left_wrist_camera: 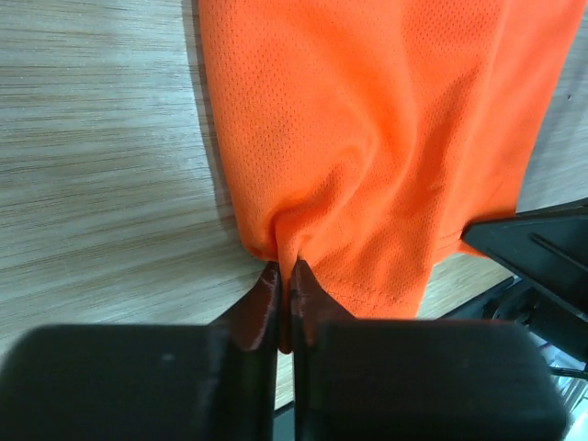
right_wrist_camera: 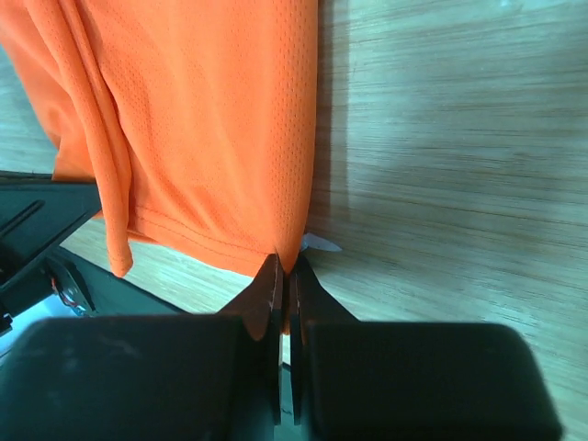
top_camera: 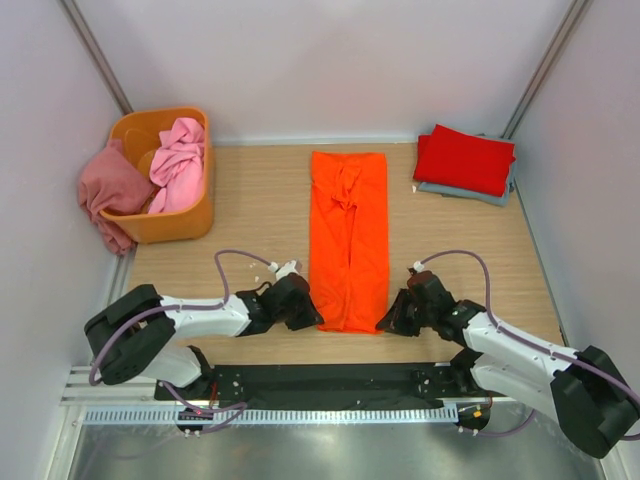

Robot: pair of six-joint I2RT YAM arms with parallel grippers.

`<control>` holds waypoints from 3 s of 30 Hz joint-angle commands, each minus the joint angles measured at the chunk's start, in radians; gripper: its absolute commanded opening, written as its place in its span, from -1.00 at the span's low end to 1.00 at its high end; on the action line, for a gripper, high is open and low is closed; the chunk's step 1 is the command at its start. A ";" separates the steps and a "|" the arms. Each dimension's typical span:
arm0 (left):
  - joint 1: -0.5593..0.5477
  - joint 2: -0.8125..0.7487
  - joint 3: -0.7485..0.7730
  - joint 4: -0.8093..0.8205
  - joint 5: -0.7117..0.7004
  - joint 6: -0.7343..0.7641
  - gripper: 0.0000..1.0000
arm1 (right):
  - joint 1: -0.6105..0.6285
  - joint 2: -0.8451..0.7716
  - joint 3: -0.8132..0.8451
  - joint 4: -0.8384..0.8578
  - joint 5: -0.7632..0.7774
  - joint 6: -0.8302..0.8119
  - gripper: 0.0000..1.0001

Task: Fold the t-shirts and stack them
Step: Fold the tshirt

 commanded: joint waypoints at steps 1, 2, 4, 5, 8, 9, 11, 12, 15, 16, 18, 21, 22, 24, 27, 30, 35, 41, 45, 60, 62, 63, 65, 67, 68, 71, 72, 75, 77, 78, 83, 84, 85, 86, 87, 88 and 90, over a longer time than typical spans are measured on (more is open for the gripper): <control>-0.003 0.039 -0.038 -0.169 -0.027 0.040 -1.00 | 0.007 0.003 -0.014 -0.115 0.084 -0.001 -0.98; -0.005 0.032 -0.029 -0.194 -0.042 0.040 -1.00 | 0.010 -0.007 -0.002 -0.137 0.087 0.005 -0.97; -0.017 -0.005 0.005 -0.298 -0.074 0.045 -1.00 | 0.013 -0.059 0.014 -0.170 0.096 0.008 -0.97; -0.023 -0.019 0.017 -0.339 -0.089 0.046 -1.00 | 0.012 -0.078 0.032 -0.214 0.103 0.015 -0.97; -0.046 -0.091 0.064 -0.506 -0.132 0.045 -1.00 | 0.018 -0.150 0.072 -0.292 0.106 0.025 -0.97; -0.048 -0.127 0.086 -0.533 -0.132 0.042 -1.00 | 0.022 -0.185 0.083 -0.309 0.106 0.032 -0.98; -0.056 -0.163 0.106 -0.582 -0.139 0.042 -1.00 | 0.027 -0.210 0.118 -0.344 0.110 0.037 -0.98; -0.056 -0.180 0.133 -0.632 -0.148 0.042 -1.00 | 0.027 -0.218 0.135 -0.355 0.110 0.039 -0.98; -0.056 -0.220 0.190 -0.702 -0.169 0.057 -1.00 | 0.028 -0.204 0.187 -0.355 0.113 0.032 -0.97; -0.053 -0.226 0.206 -0.711 -0.180 0.066 -1.00 | 0.030 -0.187 0.198 -0.349 0.109 0.026 -0.98; -0.056 -0.218 0.265 -0.745 -0.183 0.080 -1.00 | 0.034 -0.143 0.236 -0.329 0.107 0.020 -0.97; -0.054 -0.185 0.377 -0.817 -0.195 0.114 -0.99 | 0.038 -0.095 0.308 -0.328 0.125 -0.006 -0.98; -0.050 -0.175 0.408 -0.838 -0.209 0.126 -0.98 | 0.038 -0.081 0.355 -0.345 0.139 -0.030 -0.98; -0.039 -0.145 0.494 -0.889 -0.217 0.169 -0.96 | 0.036 -0.041 0.403 -0.363 0.187 -0.053 -0.97; 0.013 -0.097 0.578 -0.915 -0.209 0.235 -0.94 | 0.036 0.029 0.495 -0.389 0.247 -0.102 -0.97; 0.064 -0.028 0.672 -0.935 -0.205 0.296 -0.92 | 0.035 0.112 0.581 -0.406 0.306 -0.147 -0.98; 0.133 0.091 0.834 -0.958 -0.194 0.382 -0.92 | 0.015 0.247 0.719 -0.408 0.366 -0.218 -0.98; 0.202 0.219 0.939 -0.932 -0.175 0.467 -0.92 | -0.024 0.385 0.848 -0.417 0.415 -0.288 -0.98; 0.254 0.306 1.042 -0.946 -0.151 0.514 -0.91 | -0.077 0.436 0.885 -0.400 0.388 -0.319 -0.97; 0.334 0.576 1.266 -0.944 -0.094 0.611 -0.91 | -0.199 0.592 0.943 -0.325 0.277 -0.366 -0.97; 0.342 0.615 1.310 -0.962 -0.096 0.620 -0.91 | -0.215 0.621 0.959 -0.317 0.265 -0.373 -0.98; 0.349 0.625 1.322 -0.972 -0.094 0.623 -0.90 | -0.222 0.632 0.965 -0.316 0.261 -0.377 -0.98; 0.355 0.659 1.354 -0.987 -0.094 0.631 -0.90 | -0.229 0.672 0.986 -0.311 0.253 -0.388 -0.98; 0.362 0.679 1.367 -0.987 -0.090 0.635 -0.88 | -0.242 0.703 1.011 -0.309 0.239 -0.400 -0.98; 0.365 0.699 1.376 -0.987 -0.088 0.638 -0.88 | -0.246 0.733 1.018 -0.305 0.236 -0.405 -0.98; 0.380 0.760 1.419 -0.995 -0.080 0.651 -0.84 | -0.260 0.817 1.057 -0.305 0.231 -0.417 -0.97; 0.389 0.777 1.431 -0.999 -0.079 0.654 -0.76 | -0.268 0.841 1.068 -0.305 0.231 -0.419 -0.79; 0.417 0.871 1.505 -1.012 -0.056 0.675 -0.25 | -0.284 0.941 1.138 -0.311 0.204 -0.423 -0.32; 0.429 0.917 1.589 -1.025 -0.034 0.683 0.13 | -0.306 0.994 1.227 -0.355 0.257 -0.417 -0.07; 0.441 0.956 1.627 -1.038 -0.021 0.683 0.34 | -0.311 1.035 1.256 -0.365 0.261 -0.417 0.15; 0.466 0.961 1.853 -1.130 -0.056 0.692 0.51 | -0.321 1.057 1.472 -0.503 0.361 -0.426 0.25; 0.472 0.943 1.858 -1.133 -0.066 0.697 0.53 | -0.321 1.037 1.476 -0.509 0.374 -0.425 0.26; 0.475 0.893 1.852 -1.127 -0.098 0.709 0.54 | -0.321 1.014 1.459 -0.507 0.386 -0.423 0.26; 0.478 0.865 1.817 -1.121 -0.115 0.712 0.54 | -0.314 0.953 1.439 -0.501 0.395 -0.425 0.27; 0.478 0.837 1.792 -1.115 -0.137 0.715 0.55 | -0.309 0.922 1.412 -0.488 0.396 -0.425 0.26; 0.478 0.775 1.730 -1.092 -0.163 0.717 0.55 | -0.303 0.886 1.344 -0.459 0.393 -0.420 0.26; 0.478 0.716 1.662 -1.066 -0.171 0.711 0.55 | -0.280 0.803 1.272 -0.429 0.348 -0.408 0.21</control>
